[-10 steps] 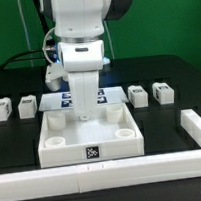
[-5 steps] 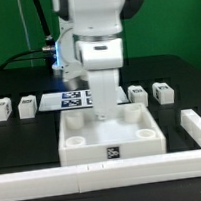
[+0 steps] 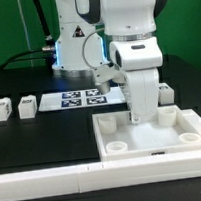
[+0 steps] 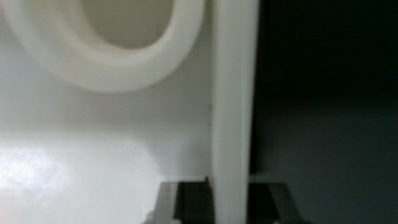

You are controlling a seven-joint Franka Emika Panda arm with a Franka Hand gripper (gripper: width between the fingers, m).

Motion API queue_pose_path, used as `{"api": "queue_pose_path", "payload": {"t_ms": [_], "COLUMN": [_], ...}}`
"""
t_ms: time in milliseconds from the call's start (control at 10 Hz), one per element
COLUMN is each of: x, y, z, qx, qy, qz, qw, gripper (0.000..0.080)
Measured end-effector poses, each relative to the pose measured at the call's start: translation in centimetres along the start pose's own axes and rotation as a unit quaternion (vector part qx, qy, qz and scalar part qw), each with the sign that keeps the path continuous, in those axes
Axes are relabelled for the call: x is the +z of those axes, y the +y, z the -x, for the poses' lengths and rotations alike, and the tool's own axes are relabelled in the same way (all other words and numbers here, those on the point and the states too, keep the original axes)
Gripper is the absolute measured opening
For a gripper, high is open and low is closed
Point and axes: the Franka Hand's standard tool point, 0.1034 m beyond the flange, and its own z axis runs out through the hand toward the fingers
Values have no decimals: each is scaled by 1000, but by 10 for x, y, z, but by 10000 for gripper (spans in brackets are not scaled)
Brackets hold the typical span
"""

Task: Assemble square table

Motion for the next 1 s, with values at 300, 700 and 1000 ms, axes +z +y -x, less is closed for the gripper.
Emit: {"api": "queue_pose_path", "payload": {"t_ms": [300, 700, 1000], "x": [5, 4, 4], "y": [9, 9, 9], "z": [-3, -3, -3], "qx": [1, 15, 15], "qy": [-2, -5, -5], "qz": [-10, -14, -13], "qw": [1000, 1000, 1000], "gripper": [57, 53, 426]}}
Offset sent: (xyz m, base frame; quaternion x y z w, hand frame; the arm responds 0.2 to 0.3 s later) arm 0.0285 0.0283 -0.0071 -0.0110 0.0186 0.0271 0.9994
